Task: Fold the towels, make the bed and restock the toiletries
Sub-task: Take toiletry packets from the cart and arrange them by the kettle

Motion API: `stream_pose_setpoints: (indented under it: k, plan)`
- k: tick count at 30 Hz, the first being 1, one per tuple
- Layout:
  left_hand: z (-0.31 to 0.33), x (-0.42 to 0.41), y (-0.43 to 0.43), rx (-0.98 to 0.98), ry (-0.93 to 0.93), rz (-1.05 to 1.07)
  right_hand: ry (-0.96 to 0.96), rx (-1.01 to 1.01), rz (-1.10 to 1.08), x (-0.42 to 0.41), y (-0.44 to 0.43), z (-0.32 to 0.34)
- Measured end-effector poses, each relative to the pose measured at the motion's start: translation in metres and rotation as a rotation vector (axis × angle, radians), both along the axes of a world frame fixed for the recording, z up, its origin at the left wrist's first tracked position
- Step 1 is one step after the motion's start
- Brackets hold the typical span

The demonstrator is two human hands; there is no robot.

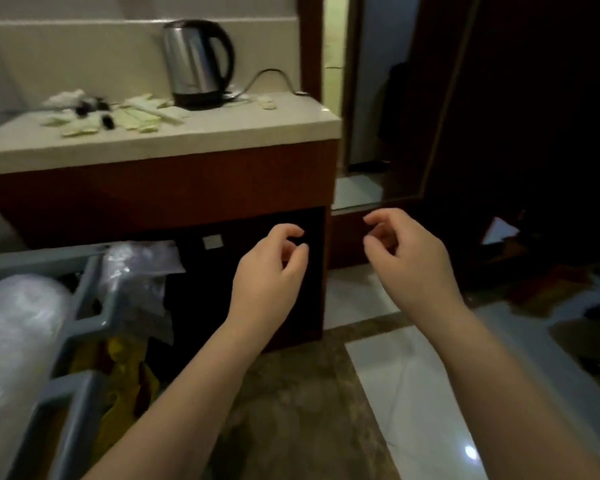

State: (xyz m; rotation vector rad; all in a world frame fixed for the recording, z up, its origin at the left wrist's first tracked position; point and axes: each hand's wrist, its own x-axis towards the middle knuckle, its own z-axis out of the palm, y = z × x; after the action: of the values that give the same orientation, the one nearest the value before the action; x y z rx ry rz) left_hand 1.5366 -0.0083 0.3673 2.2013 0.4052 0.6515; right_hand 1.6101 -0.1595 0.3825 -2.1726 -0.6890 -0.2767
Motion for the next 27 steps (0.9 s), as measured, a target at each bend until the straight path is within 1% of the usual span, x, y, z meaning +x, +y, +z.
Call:
stream_pose_setpoints:
  k: [3,6,10,13,15,17,19,23,25,27]
  plan:
    - [0.0,0.018,0.055,-0.002,0.039,0.169,-0.035,0.007,0.213,0.045,0.059,0.019]
    - [0.002,0.05,0.117,0.028,0.024,0.298,-0.08,0.006,0.327,0.093,0.123,0.03]
    - [0.012,0.113,0.205,0.117,-0.041,0.415,-0.12,0.037,0.34,0.167,0.208,0.034]
    - [0.032,0.163,0.264,0.157,-0.056,0.407,-0.05,-0.033,0.36,0.219,0.271,0.041]
    - [0.041,0.192,0.304,0.254,0.02,0.458,0.002,-0.109,0.395,0.246,0.313,0.049]
    - [0.046,0.212,0.346,0.375,0.186,0.629,0.04,-0.155,0.434,0.27,0.354,0.056]
    - [0.048,0.221,0.386,0.42,0.32,0.791,0.083,-0.212,0.481,0.289,0.396,0.064]
    - [0.053,0.233,0.46,0.347,0.479,0.94,0.222,-0.338,0.599,0.318,0.493,0.076]
    - [0.06,0.237,0.489,0.279,0.567,0.969,0.281,-0.441,0.59,0.325,0.543,0.077]
    - [0.065,0.241,0.513,0.211,0.613,1.0,0.29,-0.501,0.571,0.328,0.582,0.075]
